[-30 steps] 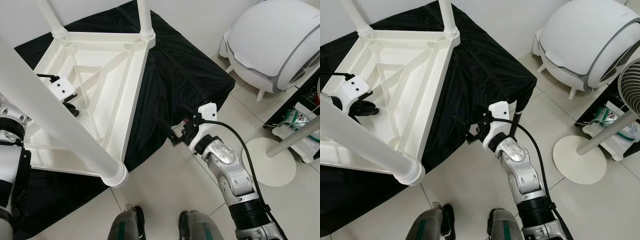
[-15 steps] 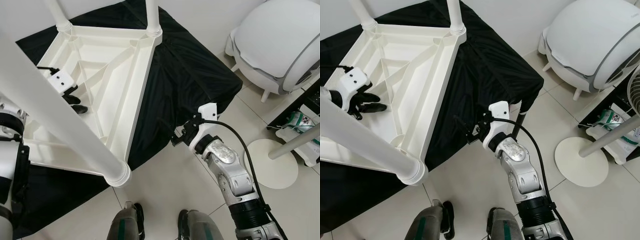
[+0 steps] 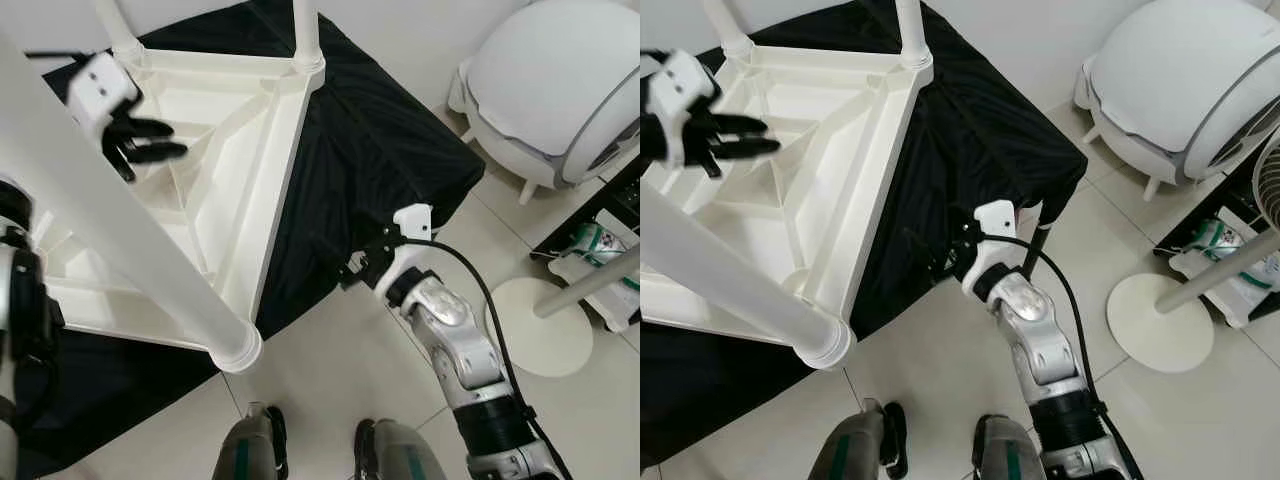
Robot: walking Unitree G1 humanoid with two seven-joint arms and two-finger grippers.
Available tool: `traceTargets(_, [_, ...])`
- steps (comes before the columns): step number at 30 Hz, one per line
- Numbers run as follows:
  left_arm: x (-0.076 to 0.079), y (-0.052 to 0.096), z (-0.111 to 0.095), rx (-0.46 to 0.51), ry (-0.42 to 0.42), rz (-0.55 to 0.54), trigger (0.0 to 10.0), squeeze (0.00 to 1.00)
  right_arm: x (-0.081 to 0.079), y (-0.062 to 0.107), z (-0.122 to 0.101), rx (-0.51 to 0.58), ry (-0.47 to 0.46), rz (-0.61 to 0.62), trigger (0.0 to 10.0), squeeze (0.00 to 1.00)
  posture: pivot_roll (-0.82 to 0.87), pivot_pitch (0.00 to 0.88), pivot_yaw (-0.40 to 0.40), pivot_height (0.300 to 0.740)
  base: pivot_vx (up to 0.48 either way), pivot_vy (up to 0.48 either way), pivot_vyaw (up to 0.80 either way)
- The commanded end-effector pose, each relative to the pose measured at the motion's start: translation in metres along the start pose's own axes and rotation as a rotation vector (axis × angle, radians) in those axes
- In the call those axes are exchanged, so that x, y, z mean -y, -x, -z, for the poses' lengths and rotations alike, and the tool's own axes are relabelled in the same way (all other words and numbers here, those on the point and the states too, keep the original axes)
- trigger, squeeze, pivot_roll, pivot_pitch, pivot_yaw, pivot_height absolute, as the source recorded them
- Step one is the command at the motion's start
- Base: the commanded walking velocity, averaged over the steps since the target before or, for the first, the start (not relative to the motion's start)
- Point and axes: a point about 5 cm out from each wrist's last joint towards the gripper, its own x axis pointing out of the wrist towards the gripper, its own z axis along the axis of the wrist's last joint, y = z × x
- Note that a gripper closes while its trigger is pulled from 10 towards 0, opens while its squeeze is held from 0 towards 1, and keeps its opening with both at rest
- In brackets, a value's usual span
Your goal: Building children table
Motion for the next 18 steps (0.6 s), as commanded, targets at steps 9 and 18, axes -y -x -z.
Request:
traceTargets(9, [-0.019, 0.04, 0.054, -0.103, 0.198, -0.5, 10.0, 0.0, 0.002, -0.005, -0.002, 0.016, -0.004, 0.011, 10.0, 0.0, 0.01, 0.081, 0.06, 0.74, 0.0, 0.0, 0.0])
traceTargets(18, [-0.011, 0.032, 0.048, 0.027, 0.219, -0.421, 10.0, 0.0, 0.021, -0.01, -0.001, 0.008, -0.015, 0.171, 10.0, 0.0, 0.02, 0.08, 0.065, 0.74, 0.0, 0.0, 0.0])
